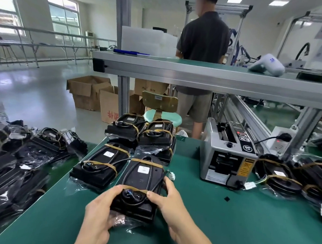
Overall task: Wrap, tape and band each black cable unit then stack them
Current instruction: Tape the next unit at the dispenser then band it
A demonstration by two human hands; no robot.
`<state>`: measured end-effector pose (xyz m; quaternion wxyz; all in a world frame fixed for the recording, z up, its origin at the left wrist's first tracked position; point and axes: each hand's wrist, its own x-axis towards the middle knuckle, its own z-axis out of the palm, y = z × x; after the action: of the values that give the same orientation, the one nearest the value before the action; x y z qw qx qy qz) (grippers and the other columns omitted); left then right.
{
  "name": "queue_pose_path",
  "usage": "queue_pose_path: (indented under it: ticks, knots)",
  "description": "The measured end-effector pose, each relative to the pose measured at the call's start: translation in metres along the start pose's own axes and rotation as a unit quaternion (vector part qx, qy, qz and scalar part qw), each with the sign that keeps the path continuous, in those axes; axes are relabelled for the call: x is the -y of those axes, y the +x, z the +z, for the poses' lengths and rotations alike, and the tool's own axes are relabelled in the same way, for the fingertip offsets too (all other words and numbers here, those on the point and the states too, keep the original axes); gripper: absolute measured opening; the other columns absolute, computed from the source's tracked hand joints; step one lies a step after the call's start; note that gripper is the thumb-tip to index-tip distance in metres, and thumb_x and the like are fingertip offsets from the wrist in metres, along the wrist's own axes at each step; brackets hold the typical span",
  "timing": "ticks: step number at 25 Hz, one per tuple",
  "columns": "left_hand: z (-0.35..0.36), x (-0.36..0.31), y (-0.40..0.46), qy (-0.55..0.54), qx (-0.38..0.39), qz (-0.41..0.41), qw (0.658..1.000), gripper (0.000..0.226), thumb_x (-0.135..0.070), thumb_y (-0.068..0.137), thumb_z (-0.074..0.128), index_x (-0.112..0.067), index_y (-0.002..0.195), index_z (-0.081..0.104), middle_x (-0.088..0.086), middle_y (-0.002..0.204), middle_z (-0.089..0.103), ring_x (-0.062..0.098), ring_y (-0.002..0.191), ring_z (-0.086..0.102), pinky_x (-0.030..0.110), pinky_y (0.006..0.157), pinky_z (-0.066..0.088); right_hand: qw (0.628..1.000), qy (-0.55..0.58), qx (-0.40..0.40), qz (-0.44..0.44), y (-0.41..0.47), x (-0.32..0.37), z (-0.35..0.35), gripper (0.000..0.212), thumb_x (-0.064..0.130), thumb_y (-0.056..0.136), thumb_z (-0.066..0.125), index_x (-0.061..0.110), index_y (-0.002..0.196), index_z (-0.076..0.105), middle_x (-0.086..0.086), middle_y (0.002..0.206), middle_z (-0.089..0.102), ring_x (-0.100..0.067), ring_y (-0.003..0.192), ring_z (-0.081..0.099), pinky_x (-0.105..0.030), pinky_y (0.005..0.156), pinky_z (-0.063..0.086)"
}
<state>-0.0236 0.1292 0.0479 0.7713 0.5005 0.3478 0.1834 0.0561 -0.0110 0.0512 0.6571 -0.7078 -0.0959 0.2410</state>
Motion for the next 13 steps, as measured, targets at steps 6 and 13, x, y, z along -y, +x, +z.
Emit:
queue_pose_path:
  ticks: [6, 13]
  knots:
    - [-0.028, -0.071, 0.021, -0.044, -0.067, 0.136, 0.987, 0.028, -0.018, 0.08, 0.066, -0.025, 0.055, 0.075, -0.006, 0.054, 0.067, 0.005, 0.044, 0.06, 0.017, 0.04, 0.045, 0.988, -0.154, 0.024, -0.022, -0.005, -0.02, -0.018, 0.067, 0.036, 0.089, 0.064, 0.039, 0.145, 0.027, 0.02, 0.143, 0.039, -0.001, 0.133, 0.033, -0.029, 0.112, 0.025]
    - [-0.055, -0.109, 0.081, 0.011, -0.111, 0.067, 0.991, 0.014, -0.017, 0.072, 0.074, -0.01, 0.069, 0.063, -0.003, 0.042, 0.06, 0.008, 0.03, 0.052, 0.016, 0.031, 0.039, 0.925, -0.375, 0.019, -0.056, -0.004, -0.024, -0.024, 0.065, 0.045, 0.089, 0.059, 0.035, 0.145, 0.029, 0.017, 0.154, 0.019, -0.006, 0.144, 0.008, -0.031, 0.114, 0.008]
